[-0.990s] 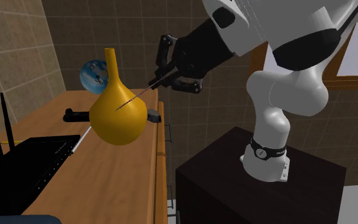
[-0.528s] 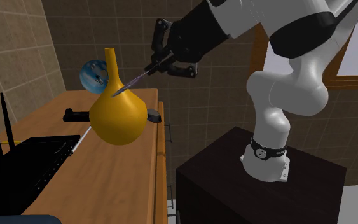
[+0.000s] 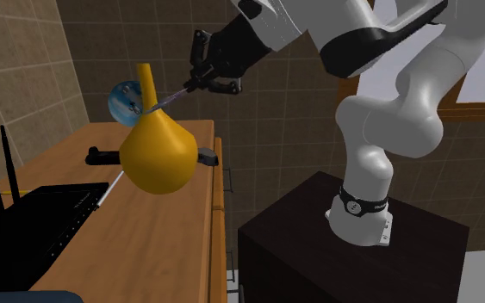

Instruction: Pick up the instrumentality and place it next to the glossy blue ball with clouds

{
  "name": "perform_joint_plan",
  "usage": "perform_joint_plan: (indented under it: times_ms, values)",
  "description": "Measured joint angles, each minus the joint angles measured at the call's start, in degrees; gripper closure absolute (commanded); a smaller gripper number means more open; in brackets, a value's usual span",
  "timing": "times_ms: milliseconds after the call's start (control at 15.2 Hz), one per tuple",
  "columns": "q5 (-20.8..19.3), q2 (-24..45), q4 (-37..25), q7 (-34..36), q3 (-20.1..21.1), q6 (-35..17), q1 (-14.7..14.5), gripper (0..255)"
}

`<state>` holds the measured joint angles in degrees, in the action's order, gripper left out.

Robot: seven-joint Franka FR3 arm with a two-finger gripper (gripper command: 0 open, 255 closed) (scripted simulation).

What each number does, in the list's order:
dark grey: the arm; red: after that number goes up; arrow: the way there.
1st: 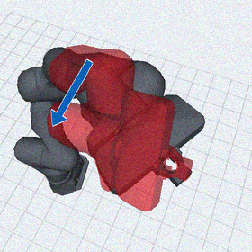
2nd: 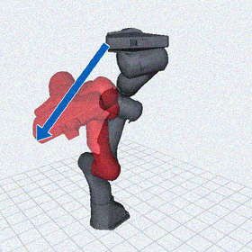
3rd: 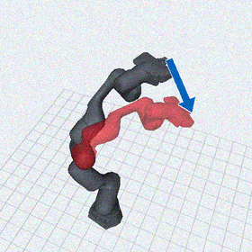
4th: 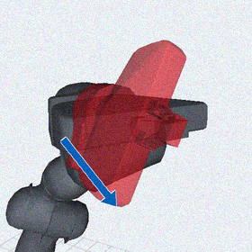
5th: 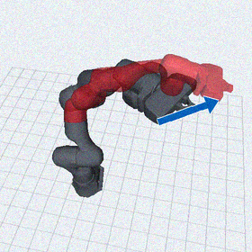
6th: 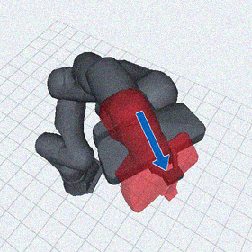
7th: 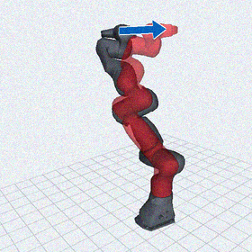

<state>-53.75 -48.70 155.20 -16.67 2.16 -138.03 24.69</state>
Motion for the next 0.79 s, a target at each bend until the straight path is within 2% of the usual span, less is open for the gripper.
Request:
perform_joint_plan:
  times_ms: [462, 792]
  values:
    - [-5.8, 1.0, -0.4, -8.0, -12.0, -8.2, 4.5, 255]
    - [-10.0, 7.0, -4.1, -12.2, -20.6, -15.7, 7.1, 255]
